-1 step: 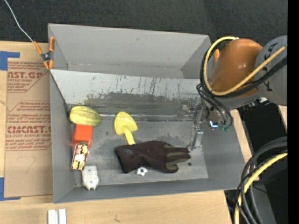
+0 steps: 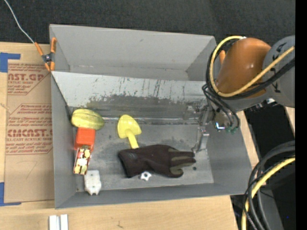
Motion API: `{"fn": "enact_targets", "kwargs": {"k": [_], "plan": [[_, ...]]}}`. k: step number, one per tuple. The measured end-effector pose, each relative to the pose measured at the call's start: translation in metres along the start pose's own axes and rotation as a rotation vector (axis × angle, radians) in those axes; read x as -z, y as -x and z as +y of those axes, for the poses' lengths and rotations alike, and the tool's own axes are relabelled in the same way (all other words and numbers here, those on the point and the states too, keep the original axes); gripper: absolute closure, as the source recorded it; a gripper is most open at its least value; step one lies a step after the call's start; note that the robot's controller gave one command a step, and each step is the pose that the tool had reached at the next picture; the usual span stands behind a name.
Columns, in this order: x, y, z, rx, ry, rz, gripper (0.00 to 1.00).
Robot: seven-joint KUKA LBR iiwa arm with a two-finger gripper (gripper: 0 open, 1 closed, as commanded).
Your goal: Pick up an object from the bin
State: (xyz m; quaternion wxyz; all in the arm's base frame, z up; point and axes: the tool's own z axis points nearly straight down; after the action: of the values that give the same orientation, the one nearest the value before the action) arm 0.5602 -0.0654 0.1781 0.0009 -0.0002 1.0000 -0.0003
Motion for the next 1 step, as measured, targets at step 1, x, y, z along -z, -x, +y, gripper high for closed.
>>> {"fn": "enact_targets", "kwargs": {"k": [1], "plan": [[-0.0735, -0.0414, 0.0393, 0.019, 0.0, 0.001, 0.0]]}}
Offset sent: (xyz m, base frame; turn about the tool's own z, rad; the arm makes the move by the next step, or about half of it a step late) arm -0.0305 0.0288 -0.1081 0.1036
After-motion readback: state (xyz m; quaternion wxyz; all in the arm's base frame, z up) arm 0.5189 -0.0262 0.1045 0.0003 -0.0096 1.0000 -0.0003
